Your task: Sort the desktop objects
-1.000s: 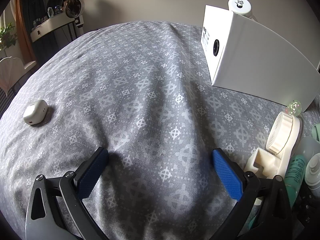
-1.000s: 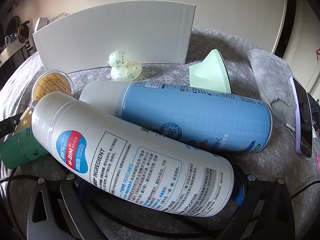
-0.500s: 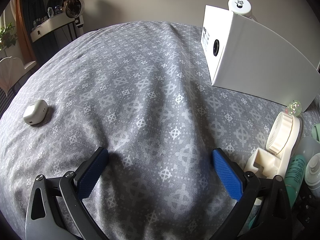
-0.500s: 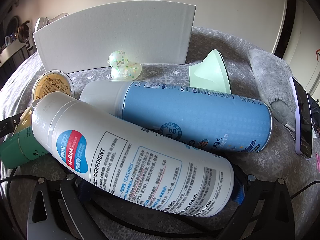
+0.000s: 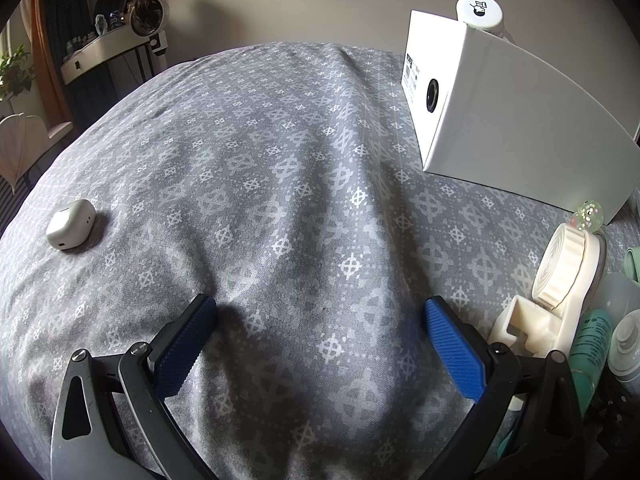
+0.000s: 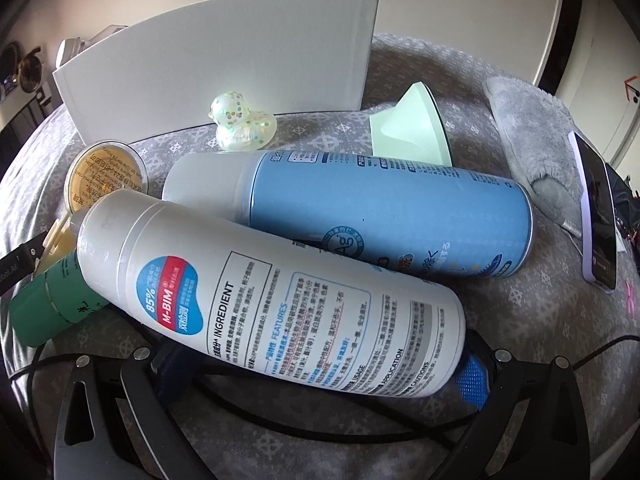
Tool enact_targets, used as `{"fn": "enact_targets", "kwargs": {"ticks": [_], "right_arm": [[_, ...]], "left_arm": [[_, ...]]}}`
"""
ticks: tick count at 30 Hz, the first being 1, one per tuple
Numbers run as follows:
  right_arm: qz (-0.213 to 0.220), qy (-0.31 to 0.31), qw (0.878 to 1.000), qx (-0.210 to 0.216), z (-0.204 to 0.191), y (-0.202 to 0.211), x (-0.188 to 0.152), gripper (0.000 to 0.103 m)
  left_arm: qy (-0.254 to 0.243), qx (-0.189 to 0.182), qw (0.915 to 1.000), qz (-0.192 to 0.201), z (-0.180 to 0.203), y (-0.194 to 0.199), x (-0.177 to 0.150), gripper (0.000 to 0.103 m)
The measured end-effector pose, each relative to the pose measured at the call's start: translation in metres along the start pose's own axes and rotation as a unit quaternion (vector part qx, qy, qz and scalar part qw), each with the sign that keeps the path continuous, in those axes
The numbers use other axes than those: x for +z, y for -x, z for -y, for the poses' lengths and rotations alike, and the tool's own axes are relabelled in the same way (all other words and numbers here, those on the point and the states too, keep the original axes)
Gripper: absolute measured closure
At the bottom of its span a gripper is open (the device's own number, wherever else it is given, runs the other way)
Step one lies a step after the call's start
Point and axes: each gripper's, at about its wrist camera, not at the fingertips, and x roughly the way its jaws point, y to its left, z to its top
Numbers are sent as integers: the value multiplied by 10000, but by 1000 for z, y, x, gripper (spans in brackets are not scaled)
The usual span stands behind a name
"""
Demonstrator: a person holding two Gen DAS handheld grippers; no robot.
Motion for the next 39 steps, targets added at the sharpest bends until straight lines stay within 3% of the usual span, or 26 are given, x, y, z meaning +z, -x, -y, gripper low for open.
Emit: {"fn": "enact_targets", "kwargs": {"ticks": [39], "right_arm": [[99, -51, 9999, -113, 2, -2, -1, 0]], "left_arm": [[-2, 0, 10000, -1, 0, -2, 0, 0]]}}
